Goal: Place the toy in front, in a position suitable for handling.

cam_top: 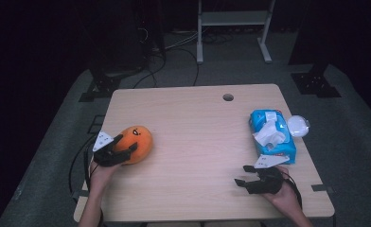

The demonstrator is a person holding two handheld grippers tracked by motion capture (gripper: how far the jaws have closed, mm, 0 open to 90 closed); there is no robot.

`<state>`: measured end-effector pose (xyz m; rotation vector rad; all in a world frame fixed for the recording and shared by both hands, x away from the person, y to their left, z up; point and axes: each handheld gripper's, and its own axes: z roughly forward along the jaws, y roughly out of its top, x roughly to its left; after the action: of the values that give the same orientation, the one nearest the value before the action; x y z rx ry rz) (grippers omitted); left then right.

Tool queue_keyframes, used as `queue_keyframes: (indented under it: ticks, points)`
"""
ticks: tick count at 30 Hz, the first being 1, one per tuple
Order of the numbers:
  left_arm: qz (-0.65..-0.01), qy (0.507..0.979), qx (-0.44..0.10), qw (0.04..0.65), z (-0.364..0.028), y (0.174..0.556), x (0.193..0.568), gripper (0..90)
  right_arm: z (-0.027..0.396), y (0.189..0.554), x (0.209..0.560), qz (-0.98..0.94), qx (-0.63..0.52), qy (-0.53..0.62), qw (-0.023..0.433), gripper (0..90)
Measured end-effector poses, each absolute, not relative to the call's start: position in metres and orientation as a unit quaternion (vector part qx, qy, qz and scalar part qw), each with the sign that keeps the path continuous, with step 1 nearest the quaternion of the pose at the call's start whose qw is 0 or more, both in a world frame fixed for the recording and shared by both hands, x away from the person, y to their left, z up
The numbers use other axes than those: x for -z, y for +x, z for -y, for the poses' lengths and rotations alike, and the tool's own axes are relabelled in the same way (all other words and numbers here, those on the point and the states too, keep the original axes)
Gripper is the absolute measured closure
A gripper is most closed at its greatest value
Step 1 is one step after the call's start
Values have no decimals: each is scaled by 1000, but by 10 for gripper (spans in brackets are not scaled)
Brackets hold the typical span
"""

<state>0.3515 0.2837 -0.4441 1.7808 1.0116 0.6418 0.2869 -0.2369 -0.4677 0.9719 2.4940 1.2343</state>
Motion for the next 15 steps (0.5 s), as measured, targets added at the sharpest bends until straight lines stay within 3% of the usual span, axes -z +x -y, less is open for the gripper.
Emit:
queue_keyframes:
  ticks: [7, 15]
  points:
    - [-414, 743, -262, 457, -278, 352, 445, 288, 236, 287, 468, -843, -415, 328, 97, 329]
    - [-414, 742, -247, 465, -283, 351, 447, 416, 235, 286, 468, -845, -412, 327, 97, 331]
